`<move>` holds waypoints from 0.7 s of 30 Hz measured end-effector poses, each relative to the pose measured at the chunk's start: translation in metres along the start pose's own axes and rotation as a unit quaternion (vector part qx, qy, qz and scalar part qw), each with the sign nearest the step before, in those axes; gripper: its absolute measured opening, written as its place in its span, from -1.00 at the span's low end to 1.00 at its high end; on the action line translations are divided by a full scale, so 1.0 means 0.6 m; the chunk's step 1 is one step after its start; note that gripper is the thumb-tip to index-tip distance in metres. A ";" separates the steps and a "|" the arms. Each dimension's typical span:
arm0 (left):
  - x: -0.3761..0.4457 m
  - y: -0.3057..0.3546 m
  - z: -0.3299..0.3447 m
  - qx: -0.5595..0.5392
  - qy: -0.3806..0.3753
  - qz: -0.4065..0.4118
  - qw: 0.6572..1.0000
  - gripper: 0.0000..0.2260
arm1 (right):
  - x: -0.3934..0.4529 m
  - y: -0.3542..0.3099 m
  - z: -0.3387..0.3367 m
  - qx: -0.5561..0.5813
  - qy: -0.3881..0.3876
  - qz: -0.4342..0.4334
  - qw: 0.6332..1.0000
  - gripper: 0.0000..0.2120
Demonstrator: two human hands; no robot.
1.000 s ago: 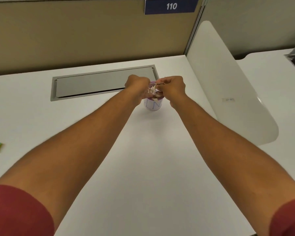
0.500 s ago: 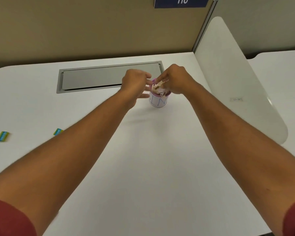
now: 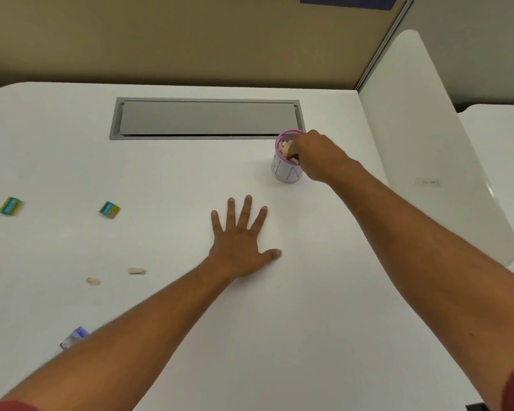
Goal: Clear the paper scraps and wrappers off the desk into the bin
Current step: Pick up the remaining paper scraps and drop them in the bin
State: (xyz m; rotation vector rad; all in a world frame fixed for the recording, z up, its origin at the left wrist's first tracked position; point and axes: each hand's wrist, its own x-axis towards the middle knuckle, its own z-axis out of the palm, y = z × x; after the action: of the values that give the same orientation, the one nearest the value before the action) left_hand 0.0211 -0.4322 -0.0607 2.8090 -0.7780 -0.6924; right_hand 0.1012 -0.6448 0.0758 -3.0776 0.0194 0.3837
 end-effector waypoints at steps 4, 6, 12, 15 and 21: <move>-0.004 0.003 -0.025 -0.015 -0.017 0.005 1.000 -0.11 | 0.010 0.003 -0.015 -0.022 -0.022 -0.031 0.999 -0.73; -0.013 -0.005 -0.044 -0.038 -0.023 0.021 0.999 -0.19 | 0.013 0.003 -0.025 -0.009 0.007 -0.019 1.000 -0.81; -0.130 -0.082 -0.063 -0.232 0.112 0.087 0.962 -0.55 | -0.025 -0.028 -0.029 0.137 0.212 0.070 0.965 -0.73; -0.209 -0.137 -0.061 -0.263 0.251 0.068 0.929 -0.77 | -0.085 -0.128 0.011 0.265 0.189 0.007 0.945 -0.79; -0.325 -0.287 -0.028 -0.305 0.336 -0.187 0.871 -0.77 | -0.175 -0.357 0.157 0.392 0.000 -0.064 0.918 -0.81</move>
State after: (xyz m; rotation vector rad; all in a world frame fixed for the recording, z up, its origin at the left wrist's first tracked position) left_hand -0.0414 -0.1833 -0.0129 2.3318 0.1111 0.0540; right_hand -0.0200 -0.4263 0.0184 -2.2695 -0.0228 0.2750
